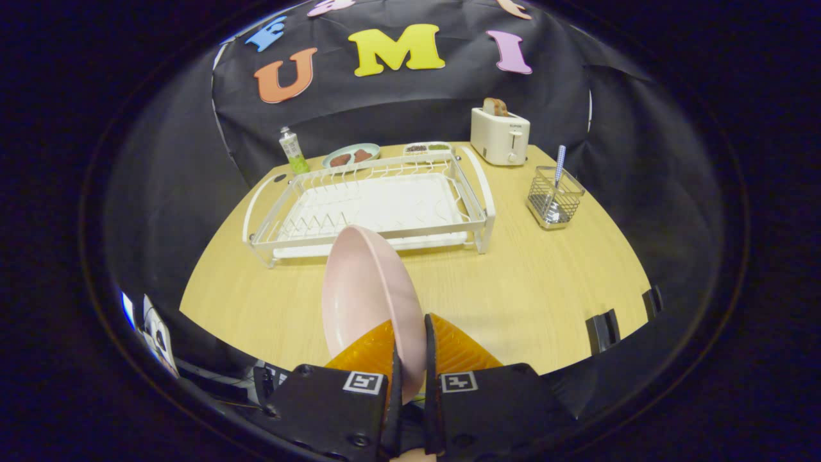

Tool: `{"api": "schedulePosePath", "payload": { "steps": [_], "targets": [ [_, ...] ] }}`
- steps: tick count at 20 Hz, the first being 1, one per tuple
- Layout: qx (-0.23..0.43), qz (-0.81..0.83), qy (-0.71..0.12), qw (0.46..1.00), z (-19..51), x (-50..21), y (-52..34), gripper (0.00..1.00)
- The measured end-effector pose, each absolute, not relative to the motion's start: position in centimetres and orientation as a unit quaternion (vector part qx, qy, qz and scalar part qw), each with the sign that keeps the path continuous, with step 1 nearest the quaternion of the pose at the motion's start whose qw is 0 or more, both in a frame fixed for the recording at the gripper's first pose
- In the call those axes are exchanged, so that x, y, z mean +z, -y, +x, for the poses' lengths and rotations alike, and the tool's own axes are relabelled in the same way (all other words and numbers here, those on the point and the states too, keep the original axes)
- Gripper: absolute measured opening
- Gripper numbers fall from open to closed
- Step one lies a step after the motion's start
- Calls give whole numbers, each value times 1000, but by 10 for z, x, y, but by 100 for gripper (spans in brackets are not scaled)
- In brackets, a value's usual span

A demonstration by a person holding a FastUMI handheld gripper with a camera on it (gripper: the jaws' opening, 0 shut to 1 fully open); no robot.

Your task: Take the plate from the dish rack, then take the spoon from the basket and place it into the plate.

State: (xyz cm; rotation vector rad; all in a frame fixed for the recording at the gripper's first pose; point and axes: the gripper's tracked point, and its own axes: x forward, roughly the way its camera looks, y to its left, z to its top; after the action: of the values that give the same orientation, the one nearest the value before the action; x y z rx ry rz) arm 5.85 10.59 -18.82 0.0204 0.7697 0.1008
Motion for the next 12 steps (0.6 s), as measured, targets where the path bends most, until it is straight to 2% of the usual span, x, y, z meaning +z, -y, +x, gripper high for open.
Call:
{"api": "schedulePosePath", "payload": {
  "steps": [4, 9, 12],
  "targets": [
    [77, 29, -378, 922, 64, -210, -93, 20],
    [104, 53, -386, 915, 72, -245, -76, 33],
    [119, 88, -389, 909, 75, -256, -71, 36]
  ]
}}
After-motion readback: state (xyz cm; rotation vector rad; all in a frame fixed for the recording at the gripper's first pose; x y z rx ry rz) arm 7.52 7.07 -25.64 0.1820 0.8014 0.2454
